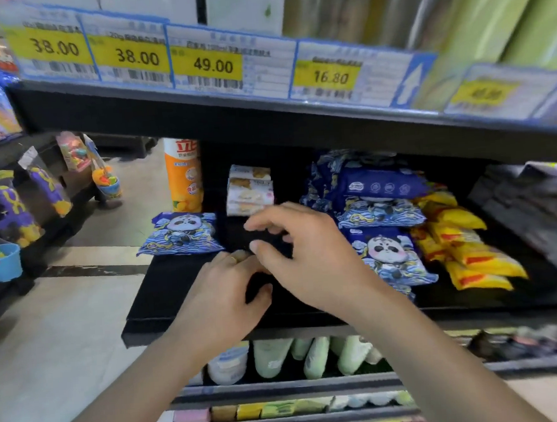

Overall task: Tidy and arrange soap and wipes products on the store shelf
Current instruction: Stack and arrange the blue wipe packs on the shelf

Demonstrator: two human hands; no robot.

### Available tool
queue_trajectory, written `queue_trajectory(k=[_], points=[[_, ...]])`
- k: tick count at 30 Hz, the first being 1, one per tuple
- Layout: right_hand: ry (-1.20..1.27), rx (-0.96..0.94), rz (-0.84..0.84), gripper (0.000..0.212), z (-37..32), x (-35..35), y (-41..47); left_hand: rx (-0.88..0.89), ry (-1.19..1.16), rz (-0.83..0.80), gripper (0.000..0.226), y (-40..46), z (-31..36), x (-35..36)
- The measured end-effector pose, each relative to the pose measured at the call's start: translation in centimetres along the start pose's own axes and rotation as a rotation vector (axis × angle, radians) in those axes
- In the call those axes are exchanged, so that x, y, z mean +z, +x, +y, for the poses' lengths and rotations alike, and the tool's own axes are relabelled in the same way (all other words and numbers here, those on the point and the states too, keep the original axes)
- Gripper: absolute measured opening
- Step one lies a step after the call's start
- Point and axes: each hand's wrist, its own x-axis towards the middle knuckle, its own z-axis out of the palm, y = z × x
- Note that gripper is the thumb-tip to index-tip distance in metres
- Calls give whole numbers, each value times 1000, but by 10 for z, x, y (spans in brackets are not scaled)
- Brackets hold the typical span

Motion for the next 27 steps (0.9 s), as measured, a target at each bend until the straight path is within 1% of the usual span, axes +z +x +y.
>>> queue_trajectory(k=[2, 5, 7, 9, 11, 12, 14, 18, 21, 23, 27], points=[[-83, -11, 72, 21, 8, -20, -26, -7, 15, -23, 29, 3, 7, 9], [-351, -44, 216, 21, 27, -48, -60, -20, 69, -51, 26, 3, 9, 18], [-568, 8, 261, 35, 44, -65, -76, -27, 72, -49, 25, 2, 9, 19], [-662, 130, 186, 58, 62, -79, -87, -30, 64, -48, 24, 1, 10, 19], [-644, 195, 77, 72, 76, -84, -92, -44, 66, -57, 24, 2, 11, 18], [-611, 202, 41, 73, 82, -83, -93, -51, 64, -61, 24, 2, 12, 17], [-528, 185, 26, 70, 92, -78, -95, -56, 48, -60, 22, 2, 13, 17], [-448, 134, 122, 58, 104, -70, -94, -76, -11, -57, 17, 1, 12, 16], [-488, 102, 187, 51, 104, -67, -96, -106, -75, -66, 14, 2, 11, 16], [-506, 76, 216, 47, 102, -64, -98, -155, -187, -57, 16, 2, 14, 13], [-482, -6, 277, 43, 88, -56, -101, -294, -483, -22, 21, 2, 26, 4]])
